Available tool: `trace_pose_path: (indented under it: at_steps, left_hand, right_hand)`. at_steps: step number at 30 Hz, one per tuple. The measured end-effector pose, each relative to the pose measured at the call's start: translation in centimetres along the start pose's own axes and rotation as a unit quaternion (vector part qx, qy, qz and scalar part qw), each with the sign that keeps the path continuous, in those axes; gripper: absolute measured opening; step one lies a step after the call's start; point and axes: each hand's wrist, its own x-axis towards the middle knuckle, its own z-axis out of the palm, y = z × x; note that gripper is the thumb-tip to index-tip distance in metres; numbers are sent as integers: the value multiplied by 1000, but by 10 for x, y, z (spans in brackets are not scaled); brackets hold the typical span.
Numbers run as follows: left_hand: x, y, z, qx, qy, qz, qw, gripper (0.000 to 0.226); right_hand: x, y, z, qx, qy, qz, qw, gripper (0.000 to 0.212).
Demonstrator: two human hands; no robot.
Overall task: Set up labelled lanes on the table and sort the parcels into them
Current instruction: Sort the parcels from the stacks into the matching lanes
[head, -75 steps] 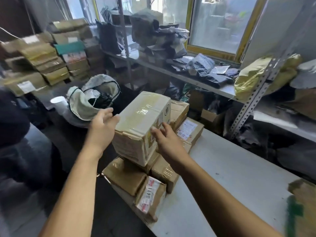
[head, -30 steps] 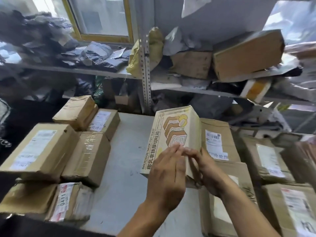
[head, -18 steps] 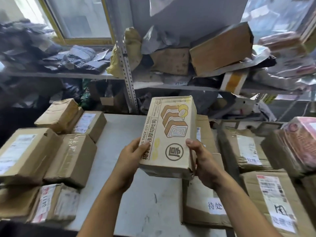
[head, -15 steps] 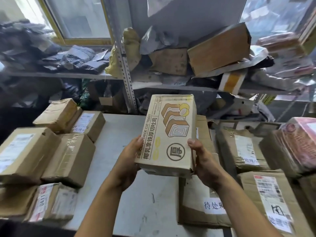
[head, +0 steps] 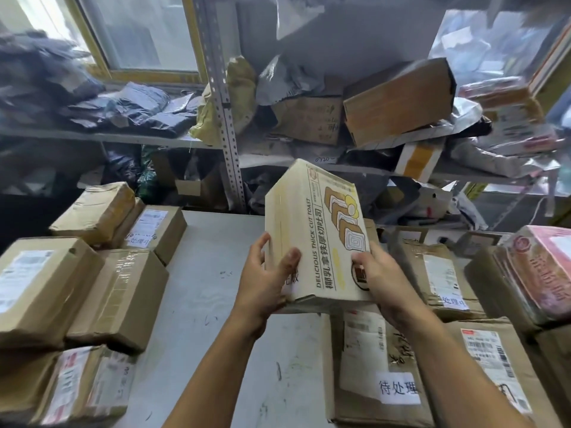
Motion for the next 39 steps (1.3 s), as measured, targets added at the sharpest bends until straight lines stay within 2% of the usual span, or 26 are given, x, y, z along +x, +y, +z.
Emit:
trace_pose_path:
  at_steps: [2, 3, 7, 9, 10, 14, 16, 22, 25, 30, 33, 37, 39]
  left_hand:
    - [3, 3, 0, 17, 7, 27, 999, 103]
    - [5, 4, 0, 25, 8, 40, 999, 102]
    - [7, 11, 0, 40, 14, 76, 996, 103]
    - [6, 12, 1, 57, 20, 97, 994, 98]
    - [6, 12, 1, 66, 20, 107, 992, 93]
    - [8, 17, -1, 88, -1, 154, 984, 79]
    - [10, 21, 0, 95, -27, 163, 982, 74]
    - [11, 20, 17, -28, -179, 91, 979, 72]
    - [9, 13, 35, -52, -193, 83, 976, 65]
    - [-1, -3, 78, -41, -179, 95, 978, 60]
    - [-8, -13, 113, -21, -175, 97, 980, 55]
    - [-17, -27, 174, 5, -161, 86, 983, 49]
    - [-20, -35, 206, 4, -150, 88, 985, 49]
  right_hand:
    - [-5, -11, 10, -75, 16, -66, 995, 32]
    - [-9, -17, 15, -97, 9, -83, 992, 44]
    - [-17, -30, 24, -175, 1, -76, 982, 95]
    - [-20, -35, 28, -156, -17, -63, 986, 108]
    - [-21, -36, 28, -120, -29, -65, 990, 107]
    - [-23, -33, 21, 85, -63, -93, 990, 79]
    - [-25, -29, 15, 135, -64, -102, 983, 73]
    - [-28, -7, -12, 239, -51, -69, 967, 77]
    - [-29, 2, -32, 258, -47, -72, 962, 64]
    - [-32, 18, -75, 266, -77, -67, 959, 63]
    - [-35, 28, -108, 258, -73, -63, 961, 70]
    - [-38, 40, -170, 237, -65, -49, 968, 51]
    - [-37, 45, -204, 220, -57, -43, 973, 57]
